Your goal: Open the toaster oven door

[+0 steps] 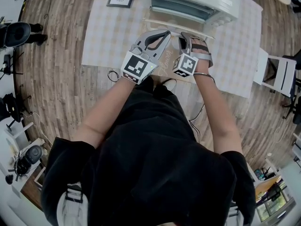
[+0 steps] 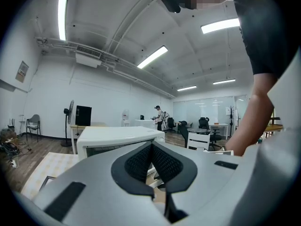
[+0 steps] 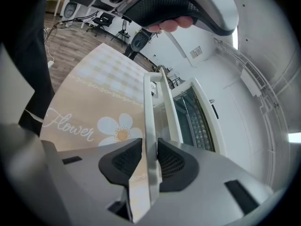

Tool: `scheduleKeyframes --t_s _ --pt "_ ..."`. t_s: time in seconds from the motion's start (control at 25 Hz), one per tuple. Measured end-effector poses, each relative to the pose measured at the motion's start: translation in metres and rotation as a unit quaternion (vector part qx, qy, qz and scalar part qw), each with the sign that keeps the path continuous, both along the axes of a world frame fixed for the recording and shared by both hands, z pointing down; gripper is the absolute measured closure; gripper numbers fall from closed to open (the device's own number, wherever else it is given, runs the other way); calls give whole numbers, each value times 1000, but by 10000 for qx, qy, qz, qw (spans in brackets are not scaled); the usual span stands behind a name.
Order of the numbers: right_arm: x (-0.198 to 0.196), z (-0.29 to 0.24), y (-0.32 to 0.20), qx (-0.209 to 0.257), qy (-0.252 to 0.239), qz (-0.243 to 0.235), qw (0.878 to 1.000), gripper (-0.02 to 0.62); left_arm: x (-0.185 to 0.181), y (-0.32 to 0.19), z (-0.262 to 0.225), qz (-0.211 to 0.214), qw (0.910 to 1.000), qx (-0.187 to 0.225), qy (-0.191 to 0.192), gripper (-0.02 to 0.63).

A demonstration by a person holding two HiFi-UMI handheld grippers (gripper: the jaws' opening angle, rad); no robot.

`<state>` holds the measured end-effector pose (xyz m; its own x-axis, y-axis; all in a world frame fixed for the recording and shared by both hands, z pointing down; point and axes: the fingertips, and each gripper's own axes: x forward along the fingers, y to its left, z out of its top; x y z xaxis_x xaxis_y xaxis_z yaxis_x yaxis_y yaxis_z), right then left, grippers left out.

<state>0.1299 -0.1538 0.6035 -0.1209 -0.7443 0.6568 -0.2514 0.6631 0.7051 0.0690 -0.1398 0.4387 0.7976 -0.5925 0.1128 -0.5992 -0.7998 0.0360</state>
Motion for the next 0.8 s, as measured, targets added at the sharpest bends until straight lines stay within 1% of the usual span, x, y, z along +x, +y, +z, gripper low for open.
scheduleKeyframes --t_s 0.32,0.64,0.8 --pt "-6 18 16 275 -76 -88 9996 488 -2 3 4 34 10000 -3 21 592" --pt "-9 49 32 30 -75 -72 9999 491 1 3 15 81 10000 -43 17 592" --pt "-9 58 37 -1 -124 -51 9999 491 1 4 19 85 9999 -94 6 594"
